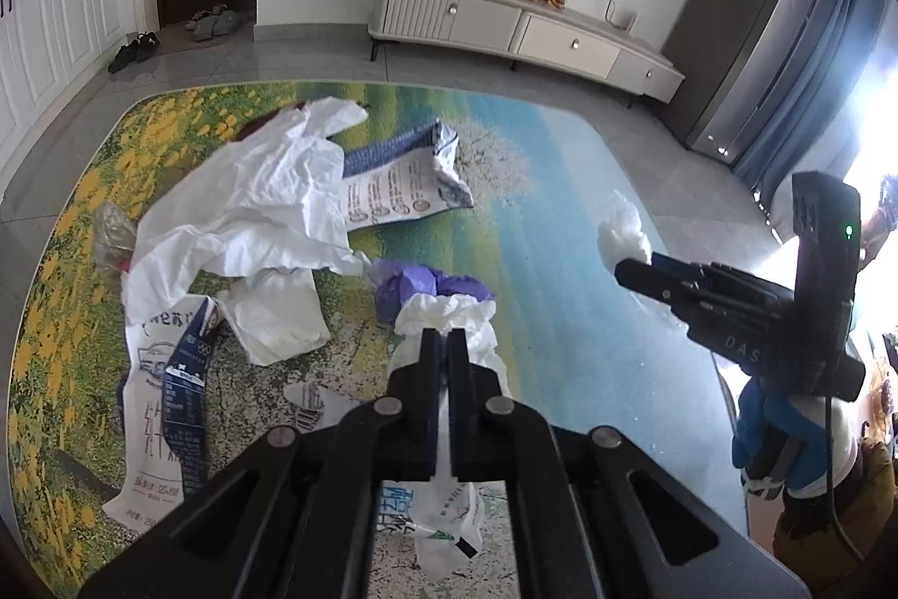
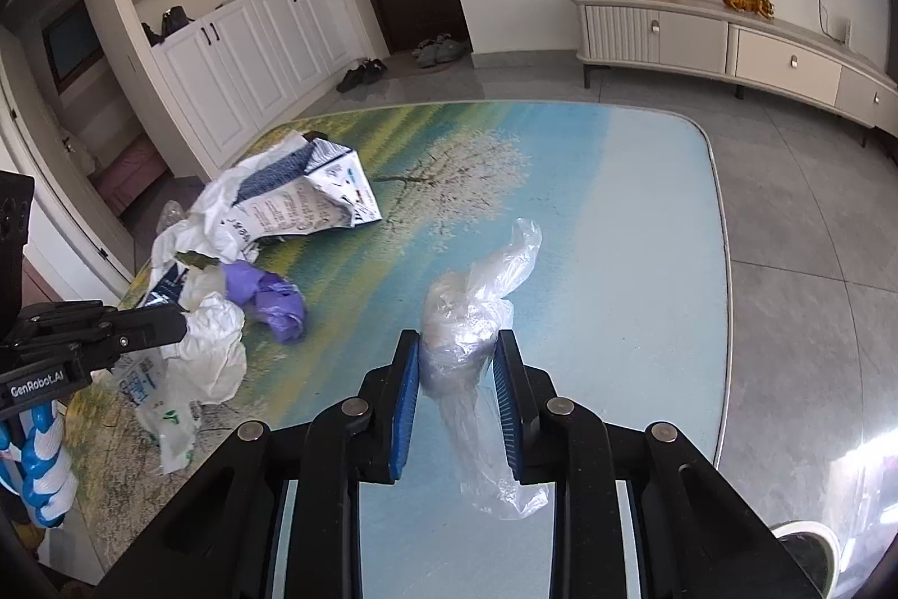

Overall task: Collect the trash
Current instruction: 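Grasp the white tissue with the left tool while the right tool grasps the clear plastic bag, then carry both items over the trash bin and open both tools to drop them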

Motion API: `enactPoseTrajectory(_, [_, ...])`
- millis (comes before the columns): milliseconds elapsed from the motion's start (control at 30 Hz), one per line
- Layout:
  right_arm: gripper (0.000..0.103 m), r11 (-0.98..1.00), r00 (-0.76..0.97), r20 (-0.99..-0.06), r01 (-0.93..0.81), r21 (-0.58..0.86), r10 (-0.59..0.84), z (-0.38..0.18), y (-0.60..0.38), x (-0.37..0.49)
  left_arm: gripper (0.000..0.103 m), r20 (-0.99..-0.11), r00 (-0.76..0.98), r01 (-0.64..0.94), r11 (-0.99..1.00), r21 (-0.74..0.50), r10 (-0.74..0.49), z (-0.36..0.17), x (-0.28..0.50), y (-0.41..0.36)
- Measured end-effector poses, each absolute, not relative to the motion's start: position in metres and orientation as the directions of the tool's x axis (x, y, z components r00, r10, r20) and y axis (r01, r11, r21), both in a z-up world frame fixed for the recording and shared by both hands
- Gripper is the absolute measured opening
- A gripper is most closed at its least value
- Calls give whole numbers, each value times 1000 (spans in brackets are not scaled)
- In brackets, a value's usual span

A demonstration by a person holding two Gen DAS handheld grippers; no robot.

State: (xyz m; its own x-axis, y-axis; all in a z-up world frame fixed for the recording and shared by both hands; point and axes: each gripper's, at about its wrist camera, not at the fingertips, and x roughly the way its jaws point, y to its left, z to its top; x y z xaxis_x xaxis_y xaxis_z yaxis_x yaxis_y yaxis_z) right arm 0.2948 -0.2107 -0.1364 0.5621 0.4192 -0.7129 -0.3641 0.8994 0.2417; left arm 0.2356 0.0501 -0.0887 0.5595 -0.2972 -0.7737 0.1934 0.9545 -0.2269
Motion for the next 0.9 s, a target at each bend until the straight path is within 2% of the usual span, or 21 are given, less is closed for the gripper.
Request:
enactPoseTrajectory(500, [25,874,647,-593,-413,256,479,-72,-230,232,1,-670,656,228,938,-261,-346,-20,195,44])
enactPoseTrajectory(667, [25,892,689,-568,-370,258,450,-61,-269,204,1,-652,650,296,921,-254,-389,-3,180,6])
enactPoseTrajectory(900, [25,938,743,-577,-227,261,340,-69,-356,159,1,-647,576,449,855,-260,-499,5,167,-91])
